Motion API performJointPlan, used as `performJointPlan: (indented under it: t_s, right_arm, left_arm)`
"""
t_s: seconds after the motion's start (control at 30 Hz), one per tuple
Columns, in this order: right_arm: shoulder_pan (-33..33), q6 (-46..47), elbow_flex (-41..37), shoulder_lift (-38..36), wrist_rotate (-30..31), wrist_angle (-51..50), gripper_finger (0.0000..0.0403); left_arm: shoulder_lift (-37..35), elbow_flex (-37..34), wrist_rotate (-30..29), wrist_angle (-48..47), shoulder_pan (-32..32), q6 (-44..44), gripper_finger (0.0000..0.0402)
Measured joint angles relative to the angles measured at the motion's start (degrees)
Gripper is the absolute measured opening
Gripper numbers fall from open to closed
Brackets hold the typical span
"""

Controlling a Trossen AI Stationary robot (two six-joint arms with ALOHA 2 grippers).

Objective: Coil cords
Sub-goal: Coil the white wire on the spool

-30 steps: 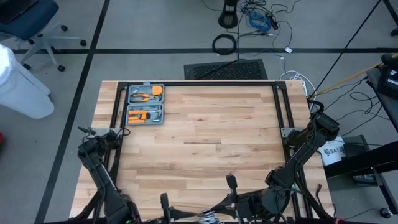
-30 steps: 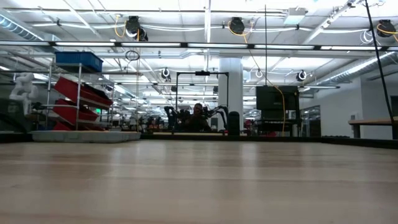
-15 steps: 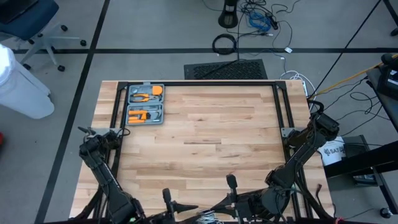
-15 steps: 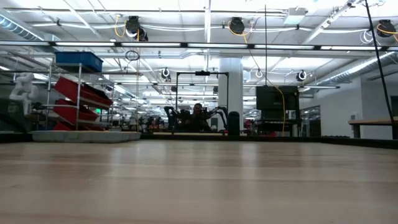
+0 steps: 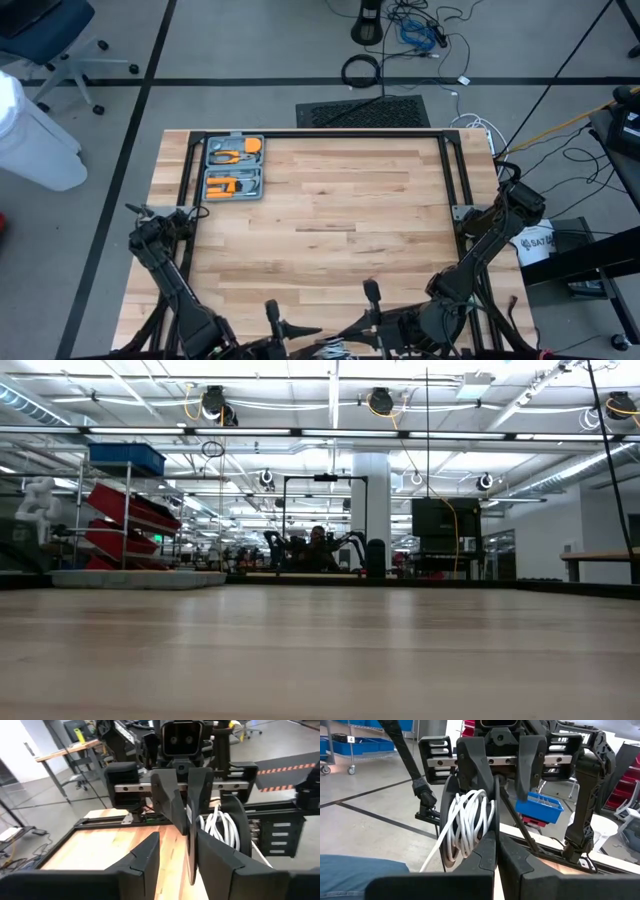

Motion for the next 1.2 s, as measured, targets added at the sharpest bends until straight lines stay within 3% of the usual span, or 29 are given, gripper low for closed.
performJointPlan:
  t_s: [0.2,0.4,0.63,0.9,1.1,1.2]
  right_arm:
    - [0.0,0.0,0.0,0.0,0.2,-0.1,0.0000]
    - [0.0,0.3,0.0,0.0,0.7,-0.2,0.0000]
    - [0.1,1.7,0.0,0.0,1.2,-1.3,0.0000]
    - [2.0,0.7,0.0,0.0,8.7,-1.5,0.0030]
    - [6.0,0.3,0.0,0.0,22.5,-2.7,0.0067]
    - [8.0,3.2,0.0,0.0,24.9,-4.0,0.0076]
  left_arm:
    - [0.0,0.0,1.4,-0.3,0.7,0.0,0.0086]
    - [0.0,0.0,2.0,-0.5,1.1,1.6,0.0016]
    - [0.0,0.0,1.8,-0.7,0.9,1.7,0.0006]
    - [0.0,0.0,0.4,-1.0,0.8,4.3,0.0003]
    - [-0.4,0.0,-0.1,-1.1,0.7,4.1,0.0002]
    - [-1.9,-0.1,-0.1,-1.7,0.5,3.2,0.0002]
